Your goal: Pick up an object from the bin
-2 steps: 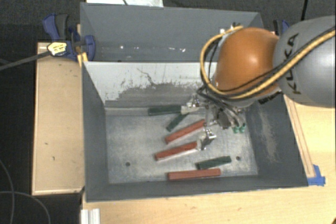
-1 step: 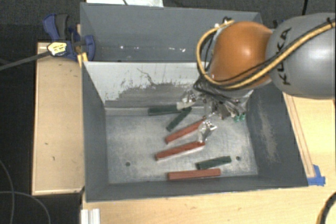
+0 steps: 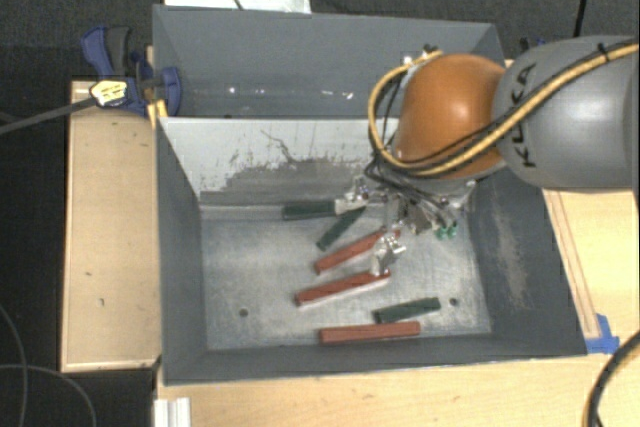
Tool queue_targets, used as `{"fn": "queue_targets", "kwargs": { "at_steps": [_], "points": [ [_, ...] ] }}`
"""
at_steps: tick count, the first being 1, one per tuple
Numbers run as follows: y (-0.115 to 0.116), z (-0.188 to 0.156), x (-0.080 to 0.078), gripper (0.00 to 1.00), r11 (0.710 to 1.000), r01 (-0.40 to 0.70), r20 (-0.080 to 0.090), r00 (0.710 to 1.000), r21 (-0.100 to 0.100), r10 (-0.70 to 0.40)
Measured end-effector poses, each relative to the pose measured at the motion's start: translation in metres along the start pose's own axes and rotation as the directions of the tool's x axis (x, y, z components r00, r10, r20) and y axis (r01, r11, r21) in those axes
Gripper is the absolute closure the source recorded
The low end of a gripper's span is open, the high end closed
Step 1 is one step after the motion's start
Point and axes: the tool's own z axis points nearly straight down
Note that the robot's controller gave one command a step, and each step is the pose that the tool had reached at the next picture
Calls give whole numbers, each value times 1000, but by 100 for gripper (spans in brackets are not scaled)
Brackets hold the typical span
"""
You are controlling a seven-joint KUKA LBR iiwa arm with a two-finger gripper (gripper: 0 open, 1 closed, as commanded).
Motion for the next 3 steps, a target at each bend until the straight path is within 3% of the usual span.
{"fn": "queue_targets", "kwargs": {
  "at_steps": [1,2,3],
  "points": [
    [-3,38,-12,0,955,297,0,955,0,-297],
    [-2,55,-12,100,995,101,2,995,2,-101],
    [-2,55,-12,100,995,101,2,995,2,-101]
  ]
}}
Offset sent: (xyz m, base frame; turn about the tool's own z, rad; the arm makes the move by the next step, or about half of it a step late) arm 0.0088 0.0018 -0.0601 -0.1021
